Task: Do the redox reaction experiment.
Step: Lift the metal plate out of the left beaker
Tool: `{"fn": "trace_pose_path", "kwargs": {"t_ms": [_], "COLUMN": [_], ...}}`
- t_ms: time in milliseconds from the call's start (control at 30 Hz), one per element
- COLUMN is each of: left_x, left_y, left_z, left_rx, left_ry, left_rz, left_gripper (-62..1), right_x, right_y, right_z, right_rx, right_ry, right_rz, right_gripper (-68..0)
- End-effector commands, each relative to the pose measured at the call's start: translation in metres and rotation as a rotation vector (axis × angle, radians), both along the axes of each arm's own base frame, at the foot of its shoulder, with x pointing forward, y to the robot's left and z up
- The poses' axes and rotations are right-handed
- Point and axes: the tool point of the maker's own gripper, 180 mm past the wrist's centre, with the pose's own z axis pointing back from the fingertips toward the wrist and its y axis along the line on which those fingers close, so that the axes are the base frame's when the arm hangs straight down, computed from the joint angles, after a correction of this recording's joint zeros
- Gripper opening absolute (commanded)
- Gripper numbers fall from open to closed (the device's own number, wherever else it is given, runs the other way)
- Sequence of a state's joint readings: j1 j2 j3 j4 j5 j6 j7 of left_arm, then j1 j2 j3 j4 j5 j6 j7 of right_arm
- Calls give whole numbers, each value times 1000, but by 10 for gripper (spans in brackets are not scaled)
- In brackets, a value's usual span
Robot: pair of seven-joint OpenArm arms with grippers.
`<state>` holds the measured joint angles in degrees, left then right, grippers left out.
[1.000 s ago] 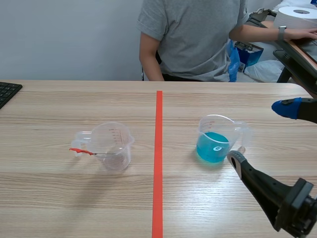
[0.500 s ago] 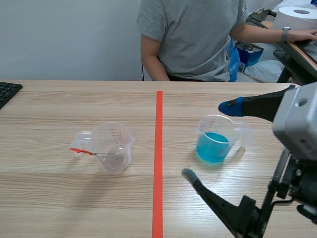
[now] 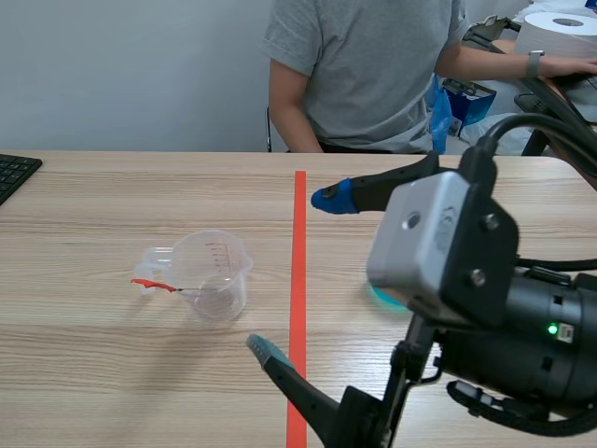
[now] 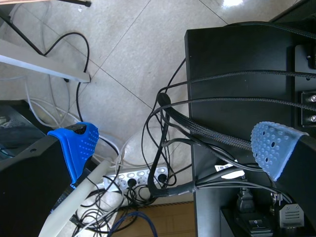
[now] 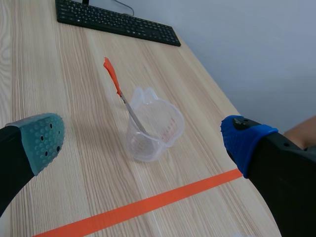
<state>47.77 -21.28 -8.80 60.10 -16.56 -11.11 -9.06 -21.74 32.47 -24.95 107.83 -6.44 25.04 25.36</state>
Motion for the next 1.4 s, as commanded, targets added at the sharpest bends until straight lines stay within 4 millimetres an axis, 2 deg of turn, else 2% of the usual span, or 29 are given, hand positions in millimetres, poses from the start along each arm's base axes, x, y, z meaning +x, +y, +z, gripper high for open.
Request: {"fn": "trace_pose_path", "kwargs": {"t_ms": [0,433,833,1033,1267,1367], "left_x": [1,1,1,-1,-1,-1], "left_y": [1,-6,-7,-9,-10,-10], "left_z": [3,4,3,2,2,2], "left_rx": [-1,-33,-36,-43,-43,-43], "left_ry": [-11,-12,-10,-7,-7,-7], "left_rz": [0,-13,-13,-4,-3,-3], "left_gripper": [14,14,14,9,-285,-383], "right_x": [5,19,28,40,48,50], "right_y": [2,39,81,93,103,105], "right_z": [-1,-27,-27,-28,-27,-25], "right_rx": [7,-4,19,26,27,28], "right_ry": [-9,-28,-65,-74,-78,-81], "right_rz": [-9,18,71,55,57,56], "right_gripper": [4,4,4,4,4,-107]}}
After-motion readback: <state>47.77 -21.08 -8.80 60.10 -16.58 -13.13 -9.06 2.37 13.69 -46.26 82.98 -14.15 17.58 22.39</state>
